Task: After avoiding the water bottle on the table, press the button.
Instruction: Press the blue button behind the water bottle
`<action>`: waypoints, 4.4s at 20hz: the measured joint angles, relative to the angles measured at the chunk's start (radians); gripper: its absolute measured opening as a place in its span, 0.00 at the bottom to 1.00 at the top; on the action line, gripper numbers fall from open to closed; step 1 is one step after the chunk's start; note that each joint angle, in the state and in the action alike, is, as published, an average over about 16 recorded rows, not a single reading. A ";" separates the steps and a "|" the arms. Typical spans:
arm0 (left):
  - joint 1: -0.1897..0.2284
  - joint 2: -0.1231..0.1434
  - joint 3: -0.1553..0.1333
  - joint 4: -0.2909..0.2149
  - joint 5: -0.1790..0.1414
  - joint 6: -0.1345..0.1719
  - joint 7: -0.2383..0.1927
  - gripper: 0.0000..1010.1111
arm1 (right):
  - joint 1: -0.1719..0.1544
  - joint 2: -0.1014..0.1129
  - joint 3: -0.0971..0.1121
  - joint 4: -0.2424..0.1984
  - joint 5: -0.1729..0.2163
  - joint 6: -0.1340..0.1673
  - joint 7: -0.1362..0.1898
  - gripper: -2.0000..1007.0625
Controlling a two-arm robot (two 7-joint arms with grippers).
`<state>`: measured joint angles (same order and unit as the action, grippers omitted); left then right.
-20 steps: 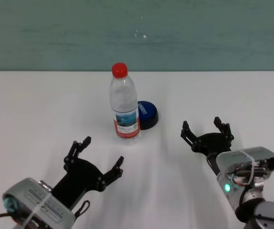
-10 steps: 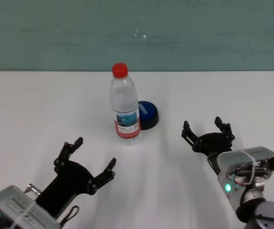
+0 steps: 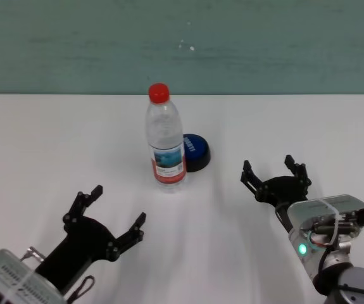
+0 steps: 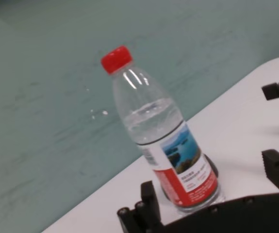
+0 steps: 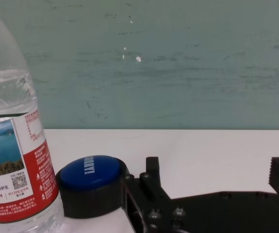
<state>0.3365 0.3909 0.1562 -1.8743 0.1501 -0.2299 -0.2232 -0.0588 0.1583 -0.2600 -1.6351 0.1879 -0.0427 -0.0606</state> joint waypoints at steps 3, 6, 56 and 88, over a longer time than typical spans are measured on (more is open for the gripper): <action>0.004 0.008 -0.021 0.012 -0.047 -0.018 -0.020 0.99 | 0.000 0.000 0.000 0.000 0.000 0.000 0.000 1.00; 0.007 0.017 -0.046 0.026 -0.105 -0.036 -0.045 0.99 | 0.000 0.000 0.000 0.000 0.000 0.000 0.000 1.00; -0.413 0.075 0.045 0.460 -0.380 -0.109 -0.291 0.99 | 0.000 0.000 0.000 0.000 0.000 0.000 0.000 1.00; -0.676 0.111 0.121 0.684 -0.384 -0.152 -0.401 0.99 | 0.000 0.000 0.000 0.000 0.000 0.000 0.000 1.00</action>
<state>-0.3391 0.5023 0.2772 -1.1903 -0.2344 -0.3816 -0.6247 -0.0588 0.1583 -0.2600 -1.6351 0.1879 -0.0427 -0.0606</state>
